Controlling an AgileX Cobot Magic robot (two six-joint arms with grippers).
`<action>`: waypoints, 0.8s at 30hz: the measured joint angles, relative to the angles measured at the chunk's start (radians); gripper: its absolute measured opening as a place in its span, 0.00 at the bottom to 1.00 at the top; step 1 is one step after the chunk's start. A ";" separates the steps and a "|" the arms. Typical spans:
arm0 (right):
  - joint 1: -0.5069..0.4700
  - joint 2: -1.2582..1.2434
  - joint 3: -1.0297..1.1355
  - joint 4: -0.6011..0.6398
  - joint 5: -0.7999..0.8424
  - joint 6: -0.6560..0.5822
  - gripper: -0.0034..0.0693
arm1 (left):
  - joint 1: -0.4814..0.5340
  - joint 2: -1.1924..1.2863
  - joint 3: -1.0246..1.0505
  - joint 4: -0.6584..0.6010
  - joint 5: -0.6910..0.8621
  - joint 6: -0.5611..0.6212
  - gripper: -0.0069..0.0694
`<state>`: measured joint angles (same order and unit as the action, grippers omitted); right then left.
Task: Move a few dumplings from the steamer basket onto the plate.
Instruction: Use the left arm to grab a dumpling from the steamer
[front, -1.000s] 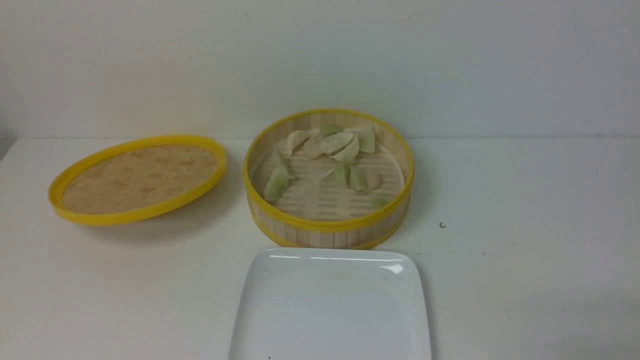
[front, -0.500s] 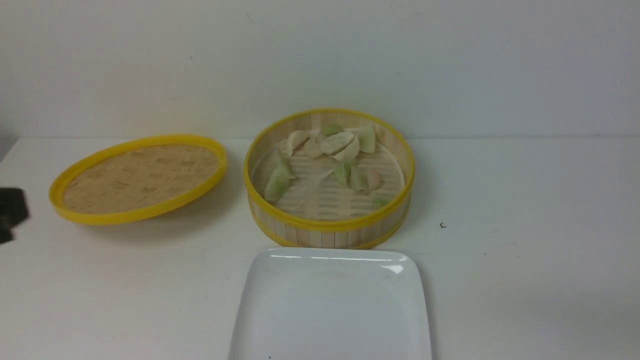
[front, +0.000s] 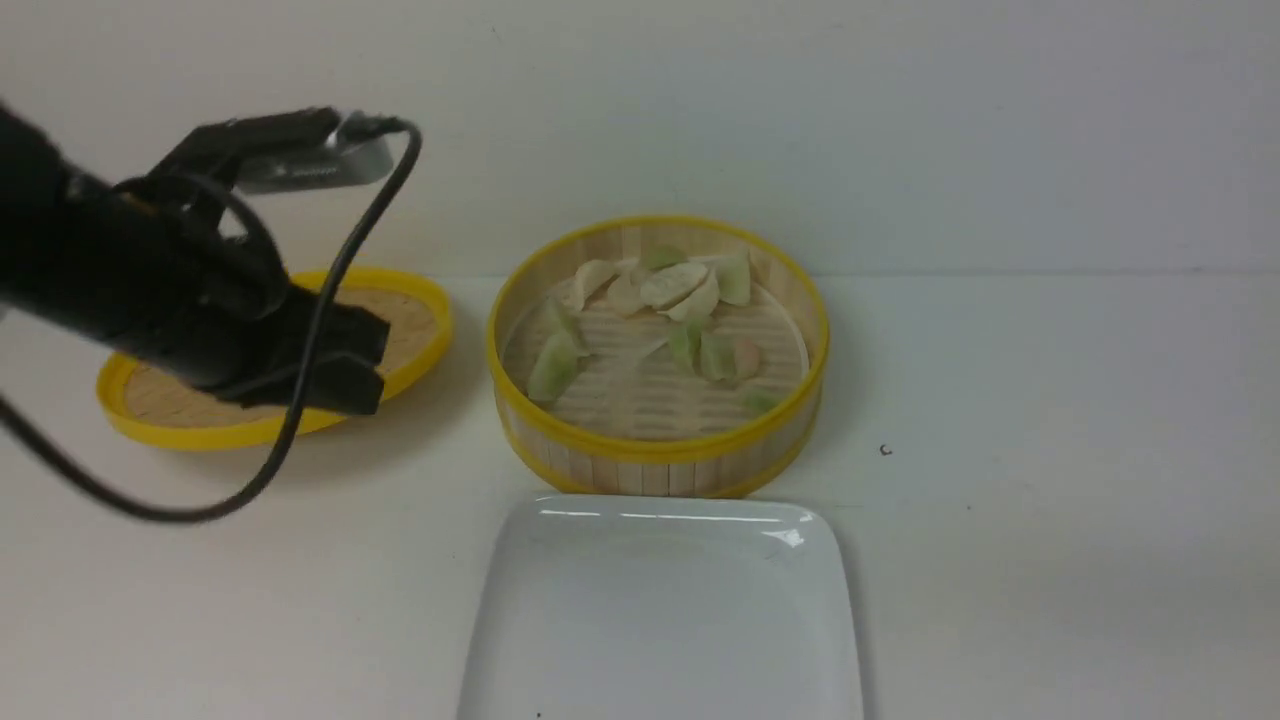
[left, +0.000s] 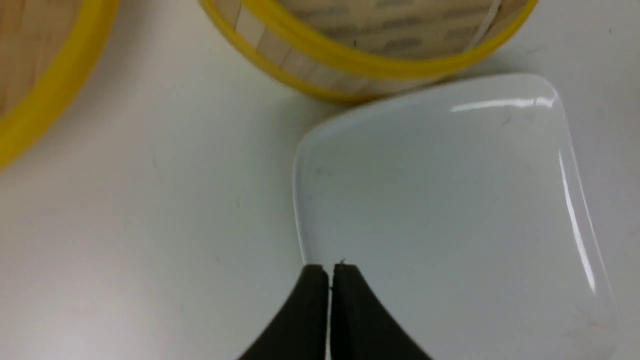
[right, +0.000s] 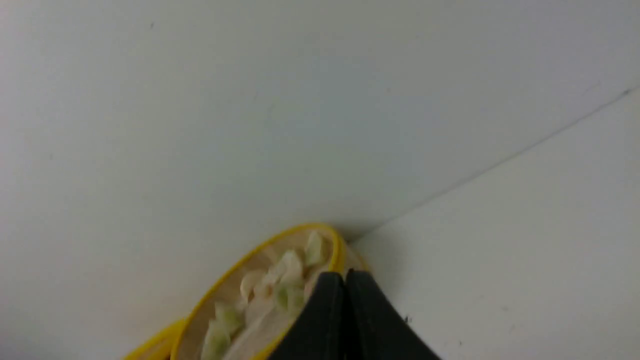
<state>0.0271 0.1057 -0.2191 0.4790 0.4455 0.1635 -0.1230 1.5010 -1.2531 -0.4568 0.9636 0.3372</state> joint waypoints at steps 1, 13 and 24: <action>0.002 0.055 -0.056 -0.015 0.075 -0.018 0.03 | -0.022 0.036 -0.049 0.017 -0.003 0.001 0.08; 0.002 0.478 -0.399 -0.130 0.495 -0.170 0.03 | -0.169 0.402 -0.412 0.171 -0.081 0.032 0.19; 0.002 0.480 -0.403 -0.099 0.512 -0.172 0.03 | -0.180 0.632 -0.484 0.219 -0.206 0.035 0.57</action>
<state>0.0292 0.5857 -0.6224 0.3803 0.9573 -0.0085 -0.3035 2.1325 -1.7374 -0.2378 0.7577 0.3718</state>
